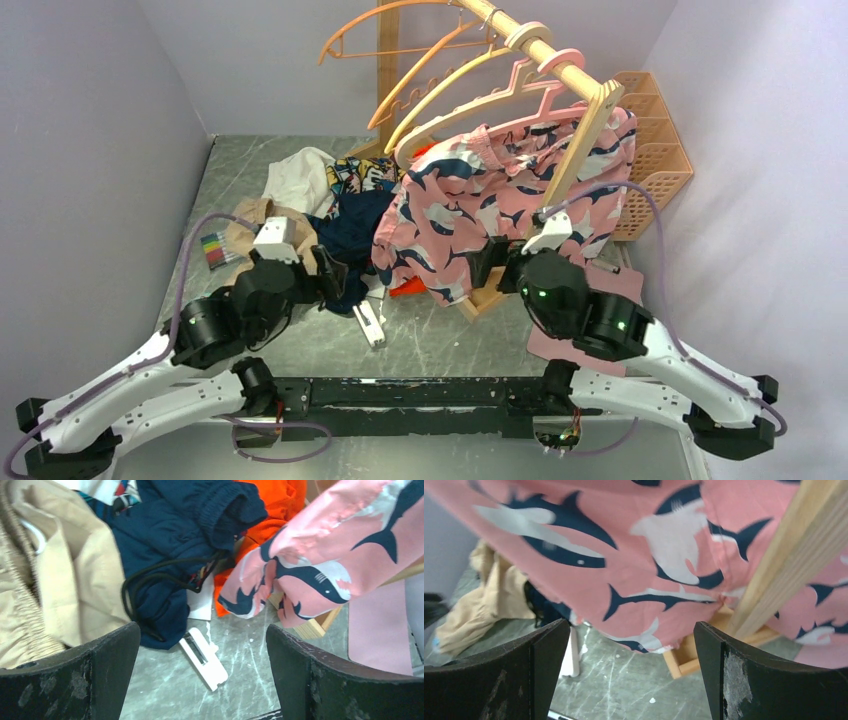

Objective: Place the shorts on the hanger
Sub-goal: Reset both arms

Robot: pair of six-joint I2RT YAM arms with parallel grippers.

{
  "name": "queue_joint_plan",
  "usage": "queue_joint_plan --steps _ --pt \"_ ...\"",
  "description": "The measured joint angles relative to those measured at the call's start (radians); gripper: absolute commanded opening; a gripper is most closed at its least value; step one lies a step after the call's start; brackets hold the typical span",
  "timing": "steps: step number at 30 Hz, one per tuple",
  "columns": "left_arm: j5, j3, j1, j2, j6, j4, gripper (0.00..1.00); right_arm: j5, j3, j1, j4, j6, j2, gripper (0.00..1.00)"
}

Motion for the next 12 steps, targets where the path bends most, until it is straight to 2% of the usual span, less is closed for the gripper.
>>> queue_joint_plan --steps 6,12 --pt "-0.080 -0.006 0.000 -0.085 -0.029 -0.092 0.99 0.130 -0.016 0.000 -0.121 0.215 0.107 1.00" --pt "-0.113 -0.053 0.000 -0.137 -0.046 -0.122 0.99 0.151 -0.043 0.000 -0.122 0.225 0.085 1.00"
